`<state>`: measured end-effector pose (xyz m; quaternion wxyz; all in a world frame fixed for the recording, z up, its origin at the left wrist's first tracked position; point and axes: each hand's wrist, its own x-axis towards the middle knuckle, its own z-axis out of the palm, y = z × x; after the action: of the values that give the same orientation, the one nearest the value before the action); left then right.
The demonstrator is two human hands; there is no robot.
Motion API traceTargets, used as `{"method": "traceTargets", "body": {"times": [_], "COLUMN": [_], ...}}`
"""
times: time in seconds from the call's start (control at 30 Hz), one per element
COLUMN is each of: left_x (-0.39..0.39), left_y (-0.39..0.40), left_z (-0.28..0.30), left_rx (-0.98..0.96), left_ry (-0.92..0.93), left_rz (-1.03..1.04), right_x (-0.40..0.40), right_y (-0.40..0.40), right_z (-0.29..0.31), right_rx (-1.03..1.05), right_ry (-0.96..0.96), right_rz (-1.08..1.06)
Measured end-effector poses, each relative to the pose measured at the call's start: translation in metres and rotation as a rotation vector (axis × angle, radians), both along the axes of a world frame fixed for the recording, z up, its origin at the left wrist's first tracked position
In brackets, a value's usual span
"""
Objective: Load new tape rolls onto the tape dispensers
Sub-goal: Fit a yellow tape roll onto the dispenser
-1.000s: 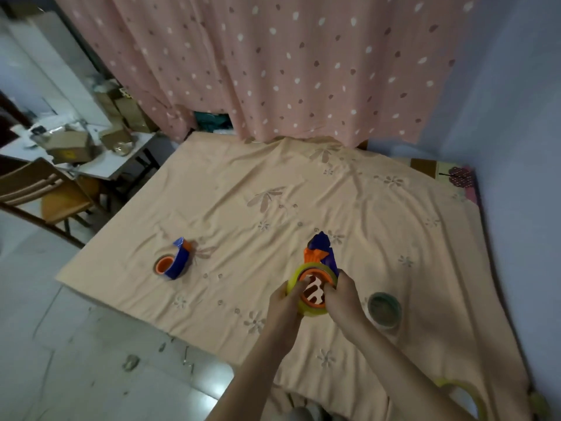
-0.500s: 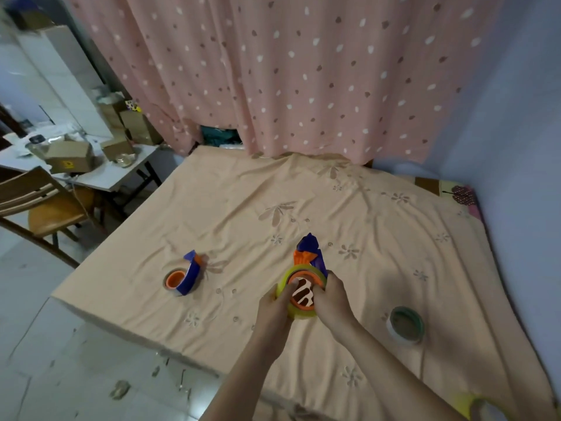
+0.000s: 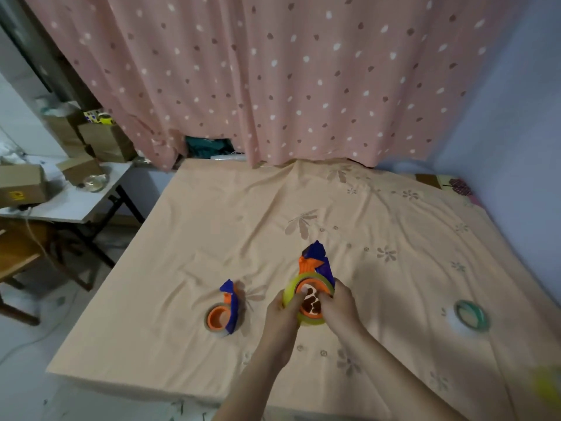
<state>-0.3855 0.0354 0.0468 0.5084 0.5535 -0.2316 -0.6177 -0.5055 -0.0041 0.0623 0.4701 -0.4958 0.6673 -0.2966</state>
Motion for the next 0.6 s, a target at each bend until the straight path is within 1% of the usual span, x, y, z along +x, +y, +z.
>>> {"method": "traceTargets", "body": {"times": [0.17, 0.3, 0.6], "left_x": [0.031, 0.043, 0.051], "left_y": [0.000, 0.005, 0.053], "left_z": [0.005, 0.009, 0.019], "left_rx": [-0.009, -0.005, -0.002], "left_ry": [0.036, 0.044, 0.025], "left_rz": [-0.023, -0.025, -0.014], "right_x": [0.026, 0.036, 0.045], "right_y": [0.007, 0.015, 0.050], "right_z": [0.017, 0.015, 0.010], "right_rx": [-0.027, 0.006, 0.004], "right_ry": [-0.019, -0.041, -0.017], "right_rz": [-0.021, -0.055, 0.017]}}
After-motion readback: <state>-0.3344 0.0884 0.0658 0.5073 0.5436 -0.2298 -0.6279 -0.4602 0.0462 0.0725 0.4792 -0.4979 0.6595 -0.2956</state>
